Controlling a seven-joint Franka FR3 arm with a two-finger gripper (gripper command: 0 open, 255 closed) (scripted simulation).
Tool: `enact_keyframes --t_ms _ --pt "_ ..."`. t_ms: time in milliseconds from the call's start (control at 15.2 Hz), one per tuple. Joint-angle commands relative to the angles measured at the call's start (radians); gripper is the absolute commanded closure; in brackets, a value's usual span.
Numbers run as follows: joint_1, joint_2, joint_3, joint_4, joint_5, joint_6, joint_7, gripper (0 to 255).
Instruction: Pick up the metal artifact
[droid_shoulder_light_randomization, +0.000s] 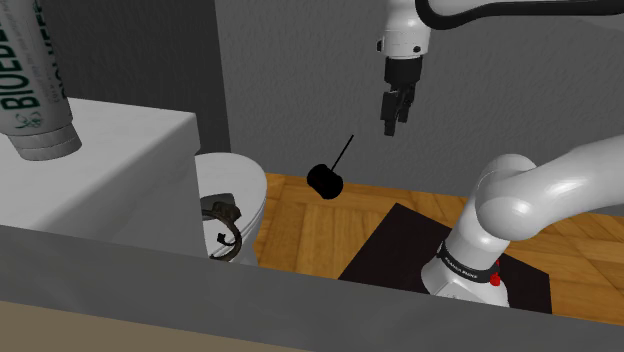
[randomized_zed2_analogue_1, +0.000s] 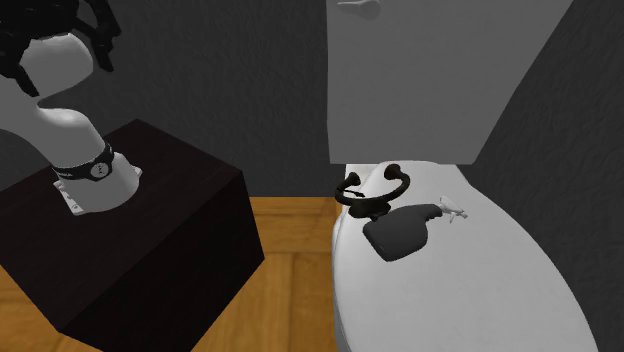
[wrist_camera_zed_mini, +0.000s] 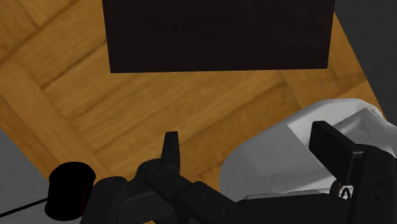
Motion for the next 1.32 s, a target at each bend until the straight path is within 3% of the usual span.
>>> enact_keyframes --t_ms 0,594,1254 --pt "0.0 0.0 0.0 0.0 0.0 0.0 0.0 0" --pt "0.043 0.096 0.1 -0.175 0.102 0.382 0.136 0" --pt "0.063 0.392 0.233 -0.211 0.148 0.845 0.293 0"
